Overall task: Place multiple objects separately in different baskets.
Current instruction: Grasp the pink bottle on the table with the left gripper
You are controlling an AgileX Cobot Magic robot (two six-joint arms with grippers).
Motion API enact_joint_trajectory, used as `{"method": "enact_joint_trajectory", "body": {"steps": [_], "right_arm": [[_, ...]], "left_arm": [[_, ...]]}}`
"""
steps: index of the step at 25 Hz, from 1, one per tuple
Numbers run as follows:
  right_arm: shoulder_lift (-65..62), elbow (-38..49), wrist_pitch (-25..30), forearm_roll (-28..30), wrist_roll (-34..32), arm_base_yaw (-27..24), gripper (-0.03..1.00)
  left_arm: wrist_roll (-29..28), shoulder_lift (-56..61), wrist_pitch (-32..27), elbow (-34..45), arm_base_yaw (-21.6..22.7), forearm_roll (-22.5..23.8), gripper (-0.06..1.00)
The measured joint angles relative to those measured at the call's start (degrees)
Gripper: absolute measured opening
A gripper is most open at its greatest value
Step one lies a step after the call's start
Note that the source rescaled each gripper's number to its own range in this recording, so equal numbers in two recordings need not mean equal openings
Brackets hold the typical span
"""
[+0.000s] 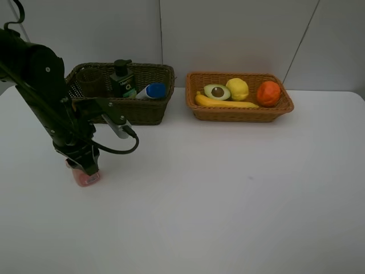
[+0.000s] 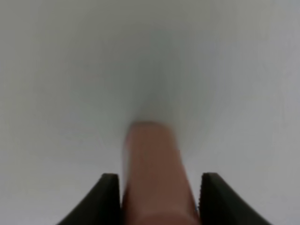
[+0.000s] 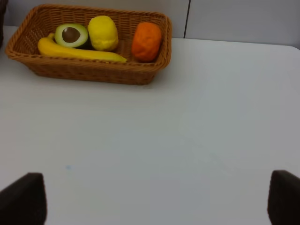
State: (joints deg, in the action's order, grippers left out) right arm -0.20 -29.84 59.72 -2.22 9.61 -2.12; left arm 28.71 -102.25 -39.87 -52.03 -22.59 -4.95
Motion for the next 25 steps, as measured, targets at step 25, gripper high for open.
{"method": "enact_joint_trajectory", "body": {"steps": [25], "right_arm": [[0.0,0.0,0.0,0.0,0.0,0.0,1.00]], "left_arm": [[-0.2,0.0,-0.3,0.0,0.0,-0.1,0.42]]}}
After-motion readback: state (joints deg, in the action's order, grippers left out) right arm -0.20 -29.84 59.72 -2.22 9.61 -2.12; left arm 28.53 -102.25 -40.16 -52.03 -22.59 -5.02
